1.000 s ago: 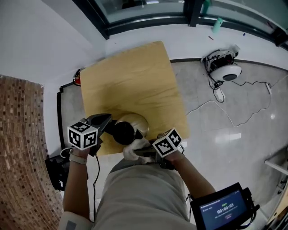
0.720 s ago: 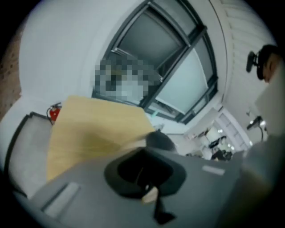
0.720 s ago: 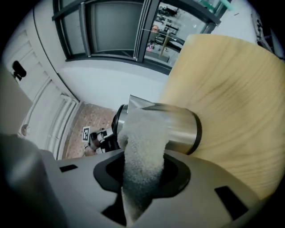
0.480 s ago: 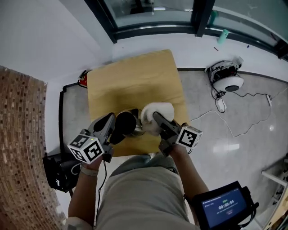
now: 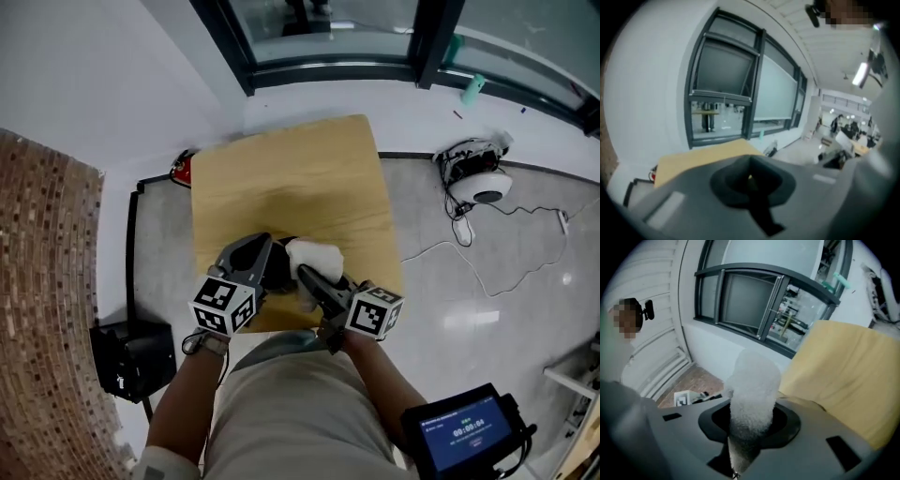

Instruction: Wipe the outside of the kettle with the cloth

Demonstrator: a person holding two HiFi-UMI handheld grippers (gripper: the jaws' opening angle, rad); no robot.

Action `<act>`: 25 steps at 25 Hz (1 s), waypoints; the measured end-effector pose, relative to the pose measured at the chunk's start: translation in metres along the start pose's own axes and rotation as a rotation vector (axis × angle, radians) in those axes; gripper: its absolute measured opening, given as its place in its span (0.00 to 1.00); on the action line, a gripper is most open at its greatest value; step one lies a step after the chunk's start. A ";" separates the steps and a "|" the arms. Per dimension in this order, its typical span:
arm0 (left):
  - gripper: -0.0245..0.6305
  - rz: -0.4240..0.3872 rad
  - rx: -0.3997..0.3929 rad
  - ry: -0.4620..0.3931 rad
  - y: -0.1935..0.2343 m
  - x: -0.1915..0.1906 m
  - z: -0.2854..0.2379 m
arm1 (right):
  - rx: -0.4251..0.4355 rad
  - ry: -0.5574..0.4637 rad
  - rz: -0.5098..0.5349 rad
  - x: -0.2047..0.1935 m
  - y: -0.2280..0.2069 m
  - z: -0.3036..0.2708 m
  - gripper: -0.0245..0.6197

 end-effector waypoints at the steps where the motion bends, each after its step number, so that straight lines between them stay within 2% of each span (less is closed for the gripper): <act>1: 0.02 0.037 -0.016 0.003 0.004 -0.001 0.000 | -0.046 -0.014 -0.057 -0.010 -0.016 0.005 0.23; 3: 0.02 0.076 -0.036 0.003 0.010 0.000 -0.002 | -0.186 -0.022 -0.212 -0.020 -0.060 0.013 0.23; 4: 0.02 0.086 -0.040 -0.001 0.011 0.000 -0.003 | -0.208 -0.006 -0.225 -0.019 -0.063 0.015 0.23; 5: 0.02 0.092 -0.038 -0.004 0.012 0.000 -0.004 | -0.165 0.012 -0.169 -0.016 -0.049 0.015 0.23; 7: 0.02 0.074 -0.023 0.005 0.009 0.000 -0.004 | 0.015 0.036 0.023 -0.009 -0.001 0.010 0.23; 8: 0.02 0.051 -0.013 0.016 0.007 0.000 -0.004 | 0.057 0.039 0.082 -0.009 0.009 0.006 0.23; 9: 0.02 0.024 -0.002 0.028 0.005 0.000 -0.004 | 0.039 0.025 0.072 -0.011 0.001 0.003 0.23; 12: 0.02 -0.021 0.001 0.046 0.001 0.002 -0.004 | -0.179 -0.021 -0.210 -0.011 -0.064 0.007 0.23; 13: 0.02 -0.013 -0.004 0.042 0.002 0.001 -0.004 | -0.202 0.004 -0.205 -0.009 -0.063 0.007 0.23; 14: 0.02 -0.002 -0.005 0.037 0.002 0.000 -0.003 | -0.163 0.033 -0.126 -0.006 -0.045 0.005 0.23; 16: 0.02 0.017 -0.006 0.029 0.005 -0.001 -0.002 | -0.026 0.048 0.029 -0.002 -0.009 0.000 0.23; 17: 0.02 0.024 -0.008 0.029 0.006 -0.001 -0.002 | -0.026 0.032 0.029 -0.004 -0.012 0.000 0.23; 18: 0.02 0.026 -0.011 0.031 0.006 0.000 -0.003 | -0.094 0.017 -0.030 -0.007 -0.034 0.002 0.23; 19: 0.02 0.022 -0.014 0.032 0.007 0.001 -0.004 | -0.208 0.021 -0.123 -0.012 -0.065 0.005 0.23; 20: 0.02 0.019 -0.016 0.033 0.006 0.001 -0.005 | -0.317 0.051 -0.206 -0.018 -0.092 0.007 0.23; 21: 0.02 0.019 -0.016 0.033 0.006 0.001 -0.006 | -0.372 0.090 -0.231 -0.021 -0.102 0.008 0.23; 22: 0.02 0.022 -0.014 0.033 0.005 0.000 -0.007 | -0.358 0.114 -0.190 -0.022 -0.092 0.010 0.23; 24: 0.02 0.026 -0.005 0.029 0.005 -0.002 -0.006 | -0.219 0.101 -0.068 -0.018 -0.052 0.014 0.23; 25: 0.02 0.026 -0.002 0.027 0.006 -0.002 -0.005 | -0.178 0.091 -0.053 -0.020 -0.045 0.017 0.23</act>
Point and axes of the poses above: the fingertips, and each gripper's own axes: z backward along the fingers, y to its left, x out of its top, the point moved 9 cm from there along z, backward along the fingers, and after that the axes turned 5 degrees about -z, right-handed, at the moved point
